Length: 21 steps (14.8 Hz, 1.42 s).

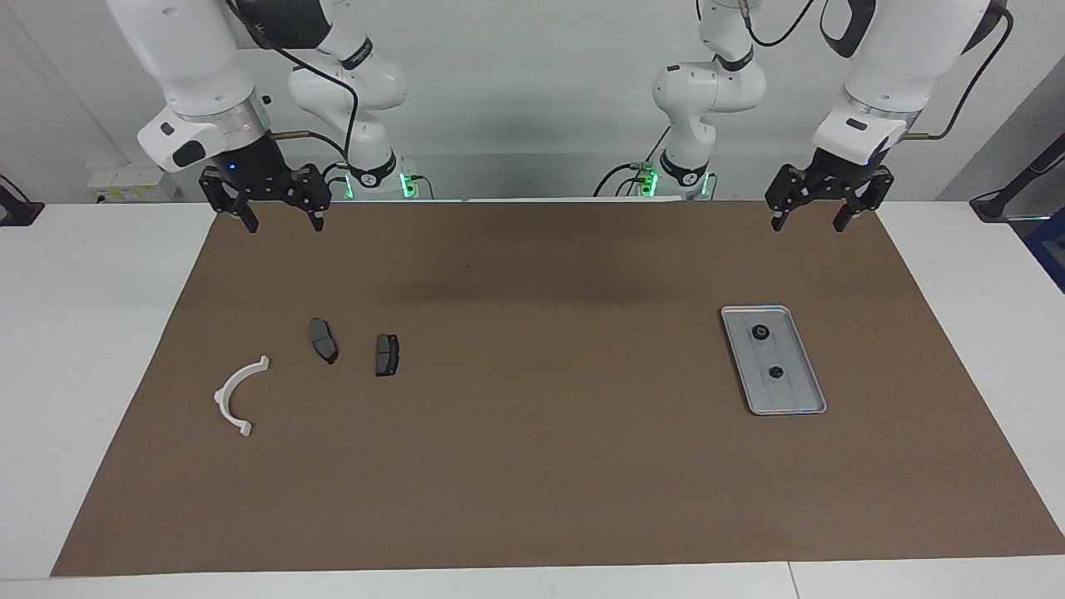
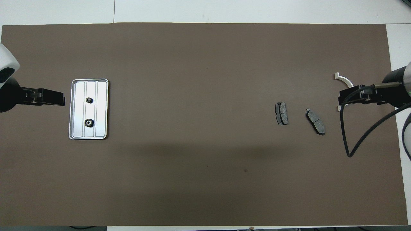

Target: Pick bearing gear from pile to tray

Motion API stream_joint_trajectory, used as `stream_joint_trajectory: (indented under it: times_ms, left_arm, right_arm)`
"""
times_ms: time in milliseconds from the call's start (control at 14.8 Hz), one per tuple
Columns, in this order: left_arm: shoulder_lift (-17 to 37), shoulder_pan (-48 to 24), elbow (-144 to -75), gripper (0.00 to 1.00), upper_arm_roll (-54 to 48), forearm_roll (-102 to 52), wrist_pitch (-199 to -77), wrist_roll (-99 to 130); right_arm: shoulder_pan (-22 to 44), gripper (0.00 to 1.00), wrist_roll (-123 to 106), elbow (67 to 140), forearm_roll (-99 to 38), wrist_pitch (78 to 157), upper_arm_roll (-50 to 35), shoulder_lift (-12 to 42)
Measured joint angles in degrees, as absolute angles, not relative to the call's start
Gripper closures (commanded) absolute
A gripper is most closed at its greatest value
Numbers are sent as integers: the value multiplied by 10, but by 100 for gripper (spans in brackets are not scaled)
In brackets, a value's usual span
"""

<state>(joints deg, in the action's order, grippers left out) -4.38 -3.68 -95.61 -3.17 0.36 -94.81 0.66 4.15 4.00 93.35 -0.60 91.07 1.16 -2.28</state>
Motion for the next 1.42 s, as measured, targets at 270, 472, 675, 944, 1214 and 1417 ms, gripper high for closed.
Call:
stream_joint_trajectory:
  times_ms: [270,472,675,944,1214,1417]
  left_arm:
    - [-44,-36,-952,0,-28,4,-936,7]
    - [-43,-35,-942,0,-25,4,-914,7]
    - [-42,-35,-938,0,-26,4,-913,6]
    - [-39,-38,-938,0,-29,4,-913,6]
    - [-38,-44,-938,0,-31,3,-912,6]
    - [-38,-46,-938,0,-32,3,-911,6]
  right_arm:
    - [42,0,40,934,-6,911,12,-23]
    - [42,0,40,934,-6,911,12,-23]
    - [42,0,40,934,-6,911,12,-23]
    - [42,0,40,934,-6,911,12,-23]
    - [42,0,40,934,-6,911,12,-23]
    - [42,0,40,934,-6,911,12,-23]
